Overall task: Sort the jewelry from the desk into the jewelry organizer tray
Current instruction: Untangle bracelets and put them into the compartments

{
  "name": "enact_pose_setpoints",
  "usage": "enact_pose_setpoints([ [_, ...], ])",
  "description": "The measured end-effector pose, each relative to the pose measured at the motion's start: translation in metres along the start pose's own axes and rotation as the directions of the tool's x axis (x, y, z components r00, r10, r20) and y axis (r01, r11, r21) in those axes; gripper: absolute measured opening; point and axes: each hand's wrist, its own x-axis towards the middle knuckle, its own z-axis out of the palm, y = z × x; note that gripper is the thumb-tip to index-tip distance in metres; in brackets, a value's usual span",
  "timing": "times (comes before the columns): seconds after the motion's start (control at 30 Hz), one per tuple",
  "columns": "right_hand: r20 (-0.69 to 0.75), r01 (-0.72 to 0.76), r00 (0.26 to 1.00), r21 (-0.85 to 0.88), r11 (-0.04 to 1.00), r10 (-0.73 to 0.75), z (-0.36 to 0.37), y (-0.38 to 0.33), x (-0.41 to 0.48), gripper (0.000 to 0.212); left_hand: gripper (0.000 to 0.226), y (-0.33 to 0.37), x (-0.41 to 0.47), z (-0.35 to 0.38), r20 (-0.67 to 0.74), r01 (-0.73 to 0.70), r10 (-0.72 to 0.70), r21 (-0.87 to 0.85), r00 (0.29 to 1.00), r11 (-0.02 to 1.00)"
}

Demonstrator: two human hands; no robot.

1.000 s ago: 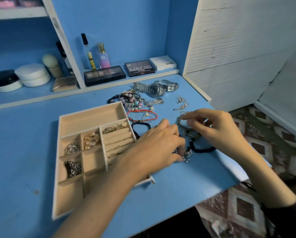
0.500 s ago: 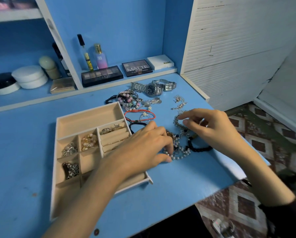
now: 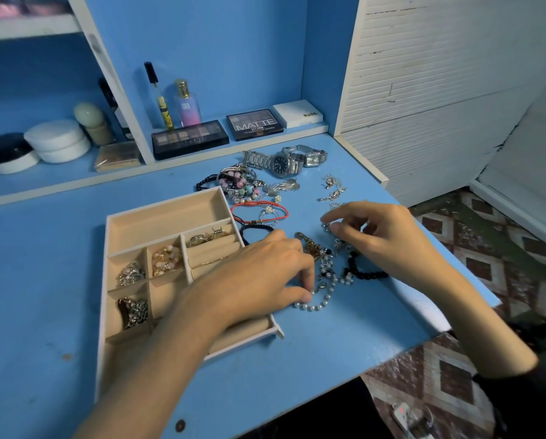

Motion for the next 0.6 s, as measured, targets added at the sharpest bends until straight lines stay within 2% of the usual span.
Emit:
enact_pose_setpoints([
  [0.23, 0.015, 0.002, 1.0, 0.021, 1.0, -0.002, 0.002, 0.0, -0.001, 0.012, 0.014, -0.002, 0.0, 0.004, -0.056, 0.022, -0.022, 0.001, 0.998, 1.0],
  [0.37, 0.016, 0.013, 1.0, 0.005, 1.0, -0.013, 0.001, 0.002, -0.001, 0.013, 0.01, -0.001, -0.003, -0.005, -0.164, 0.031, -0.069, -0.227, 0.984, 0.973],
  [0.47, 0.039, 0.023, 0.999, -0.014, 1.0, -0.023, -0.001, 0.005, 0.0, 0.016, 0.004, 0.001, -0.004, -0.013, -0.28, 0.008, -0.138, -0.42, 0.95, 0.907],
  [0.6, 0.093, 0.056, 0.994, -0.081, 0.995, -0.048, -0.003, 0.008, 0.002, 0.017, 0.013, 0.005, -0.007, -0.025, -0.374, -0.062, -0.208, -0.595, 0.904, 0.802],
])
